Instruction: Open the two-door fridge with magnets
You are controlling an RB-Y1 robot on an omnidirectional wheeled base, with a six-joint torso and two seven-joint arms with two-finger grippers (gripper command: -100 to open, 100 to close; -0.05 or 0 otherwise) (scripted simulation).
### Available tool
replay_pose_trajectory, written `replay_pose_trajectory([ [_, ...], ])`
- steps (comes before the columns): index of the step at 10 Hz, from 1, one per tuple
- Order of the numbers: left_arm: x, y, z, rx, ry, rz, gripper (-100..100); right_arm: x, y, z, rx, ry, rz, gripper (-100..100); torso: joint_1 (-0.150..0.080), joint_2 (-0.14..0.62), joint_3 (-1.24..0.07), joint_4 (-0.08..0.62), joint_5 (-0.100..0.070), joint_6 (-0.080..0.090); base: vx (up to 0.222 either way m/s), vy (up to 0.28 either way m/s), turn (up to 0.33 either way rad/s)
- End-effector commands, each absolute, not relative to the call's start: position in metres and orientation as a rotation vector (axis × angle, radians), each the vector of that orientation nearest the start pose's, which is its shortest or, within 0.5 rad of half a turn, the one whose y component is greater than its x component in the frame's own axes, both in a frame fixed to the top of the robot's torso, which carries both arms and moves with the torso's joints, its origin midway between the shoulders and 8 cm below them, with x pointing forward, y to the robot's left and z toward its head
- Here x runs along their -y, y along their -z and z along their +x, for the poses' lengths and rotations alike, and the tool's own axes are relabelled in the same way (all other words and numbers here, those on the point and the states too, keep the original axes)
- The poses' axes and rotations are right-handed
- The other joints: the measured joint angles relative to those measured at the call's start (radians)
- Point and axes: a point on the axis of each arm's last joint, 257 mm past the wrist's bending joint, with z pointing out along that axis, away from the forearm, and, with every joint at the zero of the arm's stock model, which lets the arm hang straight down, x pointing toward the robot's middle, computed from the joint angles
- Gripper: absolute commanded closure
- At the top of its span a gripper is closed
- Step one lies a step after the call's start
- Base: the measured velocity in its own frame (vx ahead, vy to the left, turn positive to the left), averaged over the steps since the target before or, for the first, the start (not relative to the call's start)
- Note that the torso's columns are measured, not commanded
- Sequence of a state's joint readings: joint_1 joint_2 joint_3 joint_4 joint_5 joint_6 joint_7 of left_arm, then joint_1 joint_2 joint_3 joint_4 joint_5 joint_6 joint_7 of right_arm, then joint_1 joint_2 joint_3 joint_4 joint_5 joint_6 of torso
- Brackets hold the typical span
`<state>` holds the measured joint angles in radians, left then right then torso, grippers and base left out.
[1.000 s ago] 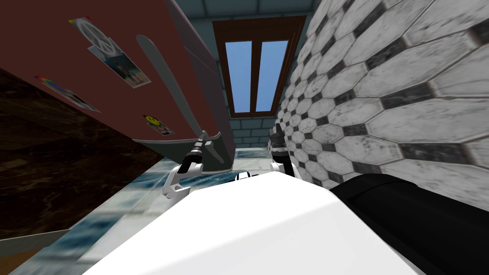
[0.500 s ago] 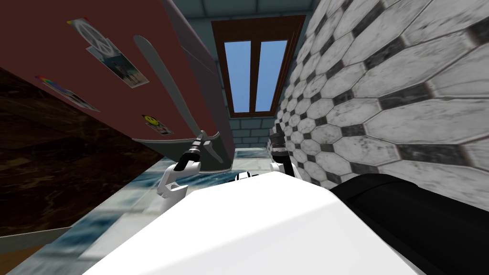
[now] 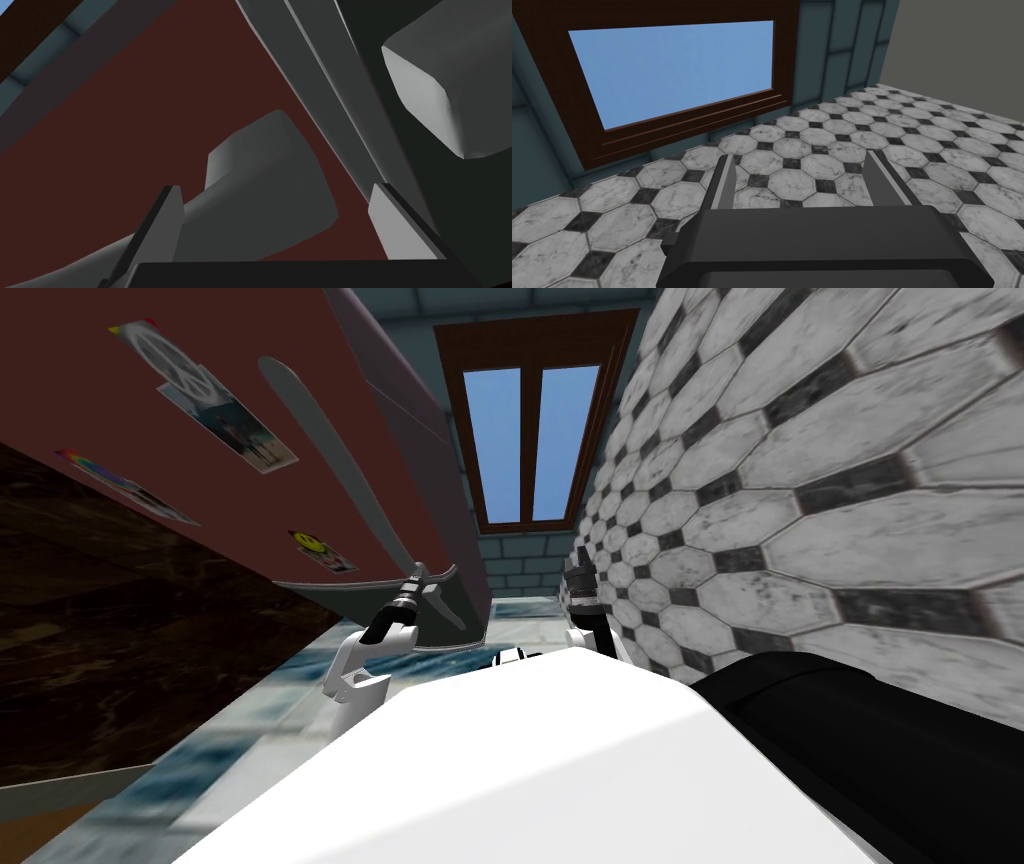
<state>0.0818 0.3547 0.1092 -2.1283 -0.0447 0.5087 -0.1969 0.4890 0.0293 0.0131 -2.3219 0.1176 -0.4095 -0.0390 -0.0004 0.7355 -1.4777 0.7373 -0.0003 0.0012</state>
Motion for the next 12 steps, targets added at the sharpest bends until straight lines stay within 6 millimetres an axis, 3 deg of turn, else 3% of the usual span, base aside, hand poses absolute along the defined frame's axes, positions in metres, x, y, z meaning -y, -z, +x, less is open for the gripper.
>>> replay_pose_trajectory([
  [1,-0.334,0.079,0.501,-1.367,0.684,-0.813,100,0.266,-0.029,0.354,-0.669,-1.266,0.657,0,0.002,0.001,0.001,0.0,0.001,-0.002,-0.106,0.088,-0.055],
  [3,-0.323,0.078,0.499,-1.38,0.705,-0.792,100,0.266,-0.029,0.354,-0.67,-1.266,0.657,0,0.012,0.014,0.009,0.004,0.004,-0.002,-0.225,0.236,-0.081],
  [8,-0.278,0.076,0.486,-1.435,0.796,-0.712,100,0.266,-0.029,0.354,-0.67,-1.266,0.657,0,-0.005,0.001,0.001,0.0,-0.001,-0.001,-0.207,0.252,-0.062],
  [10,-0.255,0.076,0.477,-1.464,0.843,-0.676,100,0.266,-0.029,0.354,-0.67,-1.266,0.656,0,0.006,0.007,0.005,0.002,0.002,-0.001,-0.299,0.356,-0.106],
  [12,-0.244,0.076,0.472,-1.478,0.867,-0.658,100,0.266,-0.029,0.354,-0.67,-1.265,0.657,0,-0.003,-0.002,0.0,0.0,0.0,-0.001,-0.211,0.213,-0.035],
])
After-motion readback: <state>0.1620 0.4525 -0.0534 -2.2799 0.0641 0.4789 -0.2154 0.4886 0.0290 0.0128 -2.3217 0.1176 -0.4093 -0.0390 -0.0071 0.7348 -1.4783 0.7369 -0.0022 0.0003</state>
